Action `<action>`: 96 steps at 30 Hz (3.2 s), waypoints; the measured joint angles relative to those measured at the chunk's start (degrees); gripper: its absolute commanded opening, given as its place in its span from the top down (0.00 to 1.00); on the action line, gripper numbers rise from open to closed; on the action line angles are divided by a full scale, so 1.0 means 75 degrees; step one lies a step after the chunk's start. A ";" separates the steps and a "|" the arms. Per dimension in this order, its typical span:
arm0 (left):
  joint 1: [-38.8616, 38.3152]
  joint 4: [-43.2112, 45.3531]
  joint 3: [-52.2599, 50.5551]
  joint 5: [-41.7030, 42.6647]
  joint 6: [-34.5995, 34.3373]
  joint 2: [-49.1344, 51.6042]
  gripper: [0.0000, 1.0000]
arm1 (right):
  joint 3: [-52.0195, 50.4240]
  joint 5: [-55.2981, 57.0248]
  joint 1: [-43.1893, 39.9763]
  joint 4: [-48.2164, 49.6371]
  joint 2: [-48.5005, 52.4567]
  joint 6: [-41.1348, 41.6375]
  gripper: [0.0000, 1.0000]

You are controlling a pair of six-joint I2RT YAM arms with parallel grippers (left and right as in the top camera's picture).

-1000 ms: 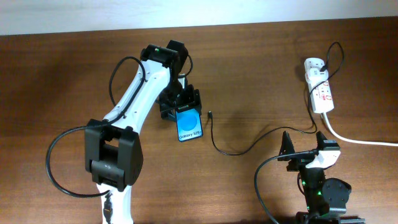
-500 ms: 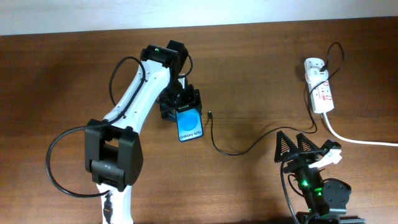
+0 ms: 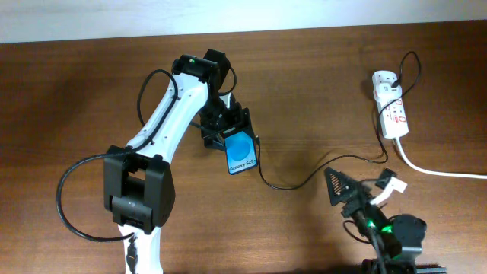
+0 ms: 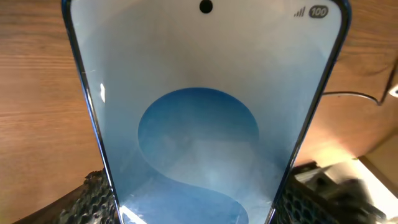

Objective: Plug charger to phone and switch on socket
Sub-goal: 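Move the right gripper from rest toward the held phone, then grasp the phone's edge with the right gripper beside the left gripper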

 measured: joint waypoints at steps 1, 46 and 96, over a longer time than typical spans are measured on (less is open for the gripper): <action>0.0000 0.0017 0.0000 0.0131 0.0000 0.0000 0.59 | -0.0003 -0.0367 0.0000 -0.0015 0.0367 0.0396 0.02; 0.0000 0.0399 -0.0009 0.0944 -0.0691 0.0000 0.60 | 0.5042 0.1577 0.1562 -0.6528 0.5980 -0.0271 0.09; 0.0000 0.0997 -0.0017 0.1139 -0.2037 0.0000 0.58 | 0.5071 0.4479 0.5855 0.1679 0.9655 0.0012 0.51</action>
